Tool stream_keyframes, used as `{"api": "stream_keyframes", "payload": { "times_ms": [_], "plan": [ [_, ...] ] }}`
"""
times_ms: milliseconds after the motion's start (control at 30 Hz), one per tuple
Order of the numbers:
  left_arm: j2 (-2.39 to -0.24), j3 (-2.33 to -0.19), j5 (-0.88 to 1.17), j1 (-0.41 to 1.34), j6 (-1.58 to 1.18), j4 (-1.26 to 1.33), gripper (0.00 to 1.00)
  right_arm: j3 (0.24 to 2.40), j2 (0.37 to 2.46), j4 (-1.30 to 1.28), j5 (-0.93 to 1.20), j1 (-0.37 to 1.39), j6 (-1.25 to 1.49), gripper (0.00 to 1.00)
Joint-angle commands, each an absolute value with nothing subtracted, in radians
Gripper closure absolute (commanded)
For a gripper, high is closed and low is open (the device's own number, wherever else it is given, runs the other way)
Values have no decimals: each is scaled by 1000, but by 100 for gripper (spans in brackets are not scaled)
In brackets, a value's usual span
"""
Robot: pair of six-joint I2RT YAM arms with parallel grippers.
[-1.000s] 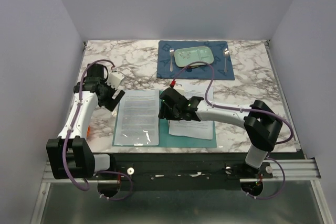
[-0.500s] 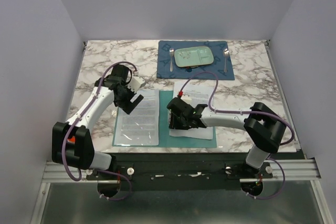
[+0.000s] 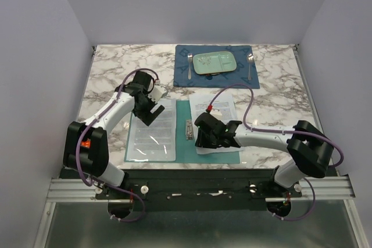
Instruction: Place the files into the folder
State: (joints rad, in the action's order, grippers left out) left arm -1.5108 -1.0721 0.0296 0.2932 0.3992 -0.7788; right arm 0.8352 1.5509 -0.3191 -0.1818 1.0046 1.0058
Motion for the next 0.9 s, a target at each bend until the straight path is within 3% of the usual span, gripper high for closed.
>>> {"api": "stream_keyframes", "payload": {
  "times_ms": [0,300,367,467,500,600,733,867],
  "plan": [
    [-1485,-1134,14,311,376,-791,1,909,1558,-331,-183,1003,999,56],
    [-1456,-1213,43,435,308,-861,1,1065,1578,-364,-224,973,910,78],
    [-1465,-1218,31,501,273,-850,1,1055,1572,-377,-248,940,908,78],
    [-1494,-1219,8,557,230,-810,1,993,1531,-390,-253,867,910,66],
    [-1512,-1223,8,584,223,-801,1,961,1517,-400,-259,845,910,55],
    [-1554,-1239,8,624,198,-767,1,919,1464,-448,-293,767,919,45],
    [-1615,-1253,-17,650,178,-744,1,867,1407,-505,-331,668,933,40],
    [-1644,-1221,-25,680,175,-689,1,859,1396,-516,-304,649,930,41]
  ]
}}
